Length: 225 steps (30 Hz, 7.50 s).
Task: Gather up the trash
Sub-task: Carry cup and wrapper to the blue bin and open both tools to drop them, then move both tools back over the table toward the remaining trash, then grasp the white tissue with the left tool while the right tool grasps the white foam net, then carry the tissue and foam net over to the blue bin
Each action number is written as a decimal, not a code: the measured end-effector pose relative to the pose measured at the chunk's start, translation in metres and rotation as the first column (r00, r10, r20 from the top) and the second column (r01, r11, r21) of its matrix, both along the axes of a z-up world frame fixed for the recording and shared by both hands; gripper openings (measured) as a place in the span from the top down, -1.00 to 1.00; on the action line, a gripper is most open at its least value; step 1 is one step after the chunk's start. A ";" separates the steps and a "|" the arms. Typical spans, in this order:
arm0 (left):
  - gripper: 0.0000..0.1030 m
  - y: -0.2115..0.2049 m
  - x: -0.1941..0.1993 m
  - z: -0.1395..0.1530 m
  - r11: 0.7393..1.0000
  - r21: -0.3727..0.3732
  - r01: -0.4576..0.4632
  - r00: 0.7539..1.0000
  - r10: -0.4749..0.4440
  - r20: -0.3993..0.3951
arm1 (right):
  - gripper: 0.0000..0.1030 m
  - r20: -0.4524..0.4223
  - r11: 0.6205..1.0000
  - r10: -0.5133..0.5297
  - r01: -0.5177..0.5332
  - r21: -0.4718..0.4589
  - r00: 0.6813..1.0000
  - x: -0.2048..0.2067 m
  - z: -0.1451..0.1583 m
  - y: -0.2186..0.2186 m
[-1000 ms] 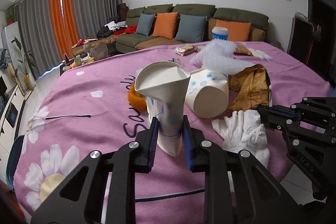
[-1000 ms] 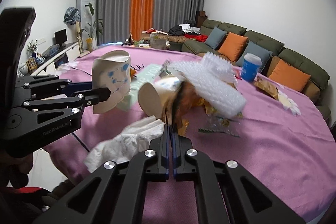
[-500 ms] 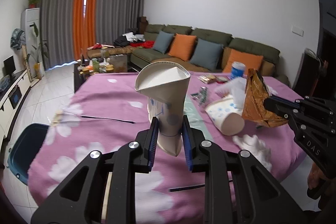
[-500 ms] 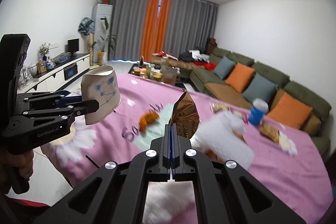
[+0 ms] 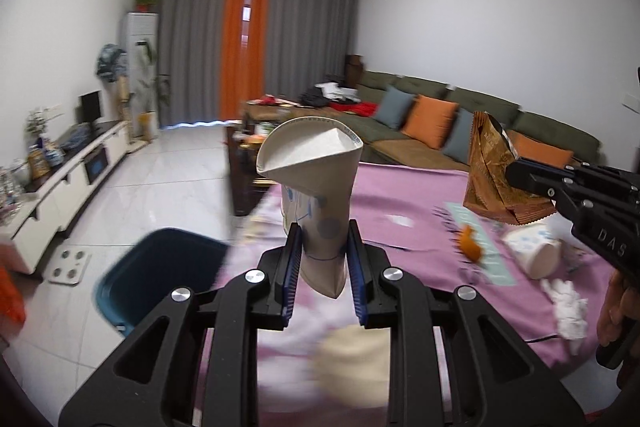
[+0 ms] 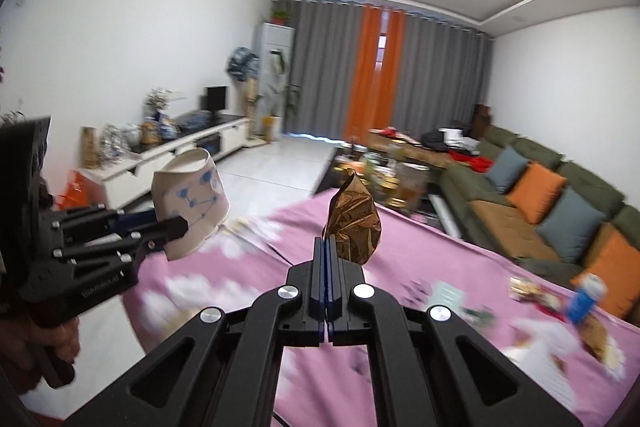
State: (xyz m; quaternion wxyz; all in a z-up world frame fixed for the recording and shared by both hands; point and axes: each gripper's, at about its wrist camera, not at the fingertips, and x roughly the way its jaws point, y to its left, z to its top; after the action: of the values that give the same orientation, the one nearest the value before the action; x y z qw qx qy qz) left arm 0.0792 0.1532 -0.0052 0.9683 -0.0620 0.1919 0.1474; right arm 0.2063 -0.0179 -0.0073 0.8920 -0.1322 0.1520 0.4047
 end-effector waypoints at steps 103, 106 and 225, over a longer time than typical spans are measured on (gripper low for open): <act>-0.89 -0.084 -0.019 0.023 0.986 -0.051 0.157 0.988 -0.157 0.001 | -0.86 -0.097 0.922 -0.328 0.341 0.181 0.940 -0.043 -0.019 -0.183; -0.89 -0.110 -0.010 0.010 0.970 -0.057 0.237 0.971 -0.238 -0.016 | -0.87 -0.121 0.894 -0.397 0.413 0.172 0.910 -0.046 -0.031 -0.214; 0.71 -0.024 -0.116 0.049 0.999 0.034 0.019 0.983 -0.025 0.182 | 0.80 -0.181 0.970 0.112 -0.068 0.232 0.977 -0.082 0.014 -0.055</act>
State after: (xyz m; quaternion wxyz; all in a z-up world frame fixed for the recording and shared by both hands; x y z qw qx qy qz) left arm -0.0370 0.1293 0.0435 0.9842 -0.0574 0.1007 0.1337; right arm 0.1247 -0.0725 0.0064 0.8628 0.0026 0.1849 0.4705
